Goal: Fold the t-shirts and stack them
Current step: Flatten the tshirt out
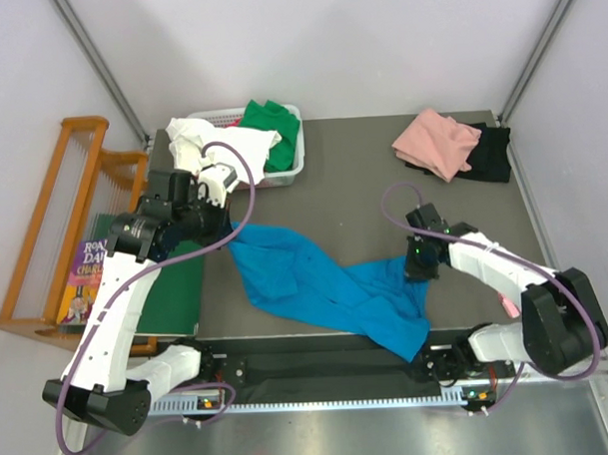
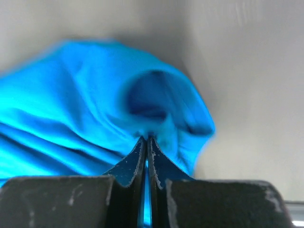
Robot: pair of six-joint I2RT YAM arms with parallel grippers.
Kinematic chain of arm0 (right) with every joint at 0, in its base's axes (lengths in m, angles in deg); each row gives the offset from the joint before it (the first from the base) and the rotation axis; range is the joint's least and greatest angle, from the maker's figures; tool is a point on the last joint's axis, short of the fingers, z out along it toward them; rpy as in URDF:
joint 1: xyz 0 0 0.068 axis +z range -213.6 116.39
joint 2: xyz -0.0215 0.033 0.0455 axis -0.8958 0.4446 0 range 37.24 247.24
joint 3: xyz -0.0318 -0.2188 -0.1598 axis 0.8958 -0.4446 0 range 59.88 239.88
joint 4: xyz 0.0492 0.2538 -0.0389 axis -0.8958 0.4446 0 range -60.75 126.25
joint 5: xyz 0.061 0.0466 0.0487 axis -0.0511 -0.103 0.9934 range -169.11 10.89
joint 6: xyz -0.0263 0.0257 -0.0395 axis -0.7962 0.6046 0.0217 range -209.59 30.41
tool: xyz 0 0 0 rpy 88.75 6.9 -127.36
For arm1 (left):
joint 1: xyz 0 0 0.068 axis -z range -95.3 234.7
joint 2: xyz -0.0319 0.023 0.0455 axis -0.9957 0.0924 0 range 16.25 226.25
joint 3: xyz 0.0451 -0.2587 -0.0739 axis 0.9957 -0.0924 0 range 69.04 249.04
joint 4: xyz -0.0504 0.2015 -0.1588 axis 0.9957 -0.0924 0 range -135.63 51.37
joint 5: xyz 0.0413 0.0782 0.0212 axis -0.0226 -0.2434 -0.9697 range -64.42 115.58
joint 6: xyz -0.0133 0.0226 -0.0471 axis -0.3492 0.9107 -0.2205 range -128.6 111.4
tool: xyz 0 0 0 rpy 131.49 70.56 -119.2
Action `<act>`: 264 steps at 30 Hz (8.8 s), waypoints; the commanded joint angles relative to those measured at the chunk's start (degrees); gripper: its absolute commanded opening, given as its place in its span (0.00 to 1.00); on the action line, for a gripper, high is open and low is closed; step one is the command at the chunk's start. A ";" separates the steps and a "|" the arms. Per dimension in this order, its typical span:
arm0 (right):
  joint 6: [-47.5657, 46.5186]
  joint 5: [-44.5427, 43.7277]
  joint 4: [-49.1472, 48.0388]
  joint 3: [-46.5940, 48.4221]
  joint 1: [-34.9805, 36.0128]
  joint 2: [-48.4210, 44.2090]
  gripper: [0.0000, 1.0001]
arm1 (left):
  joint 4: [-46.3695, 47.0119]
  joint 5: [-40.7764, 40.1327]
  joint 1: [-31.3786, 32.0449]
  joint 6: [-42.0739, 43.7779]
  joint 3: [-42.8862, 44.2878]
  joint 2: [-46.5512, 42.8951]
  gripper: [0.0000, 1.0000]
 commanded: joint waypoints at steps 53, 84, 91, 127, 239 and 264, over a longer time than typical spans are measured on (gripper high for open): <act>-8.43 7.26 -6.84 20.69 -12.52 14.50 0.68 | 16.69 0.88 2.98 1.53 -13.66 19.53 0.80; -10.54 4.80 -6.58 26.22 -12.52 22.32 0.48 | 17.92 -5.19 13.01 1.00 -5.56 42.04 0.56; -11.16 4.54 -7.72 25.26 -12.52 24.87 0.39 | 15.12 -5.19 12.92 1.62 -5.39 37.74 0.00; -8.87 0.76 -6.76 15.49 -5.84 9.31 0.35 | 2.63 -12.75 12.30 11.73 -13.56 11.01 0.23; -14.32 -7.42 -3.50 44.33 -2.85 39.29 0.29 | 1.49 -14.59 12.30 8.21 -10.58 6.80 0.20; -0.88 -7.15 -8.00 39.40 -21.55 25.14 0.00 | 2.54 -15.56 12.30 7.69 -10.40 6.53 0.22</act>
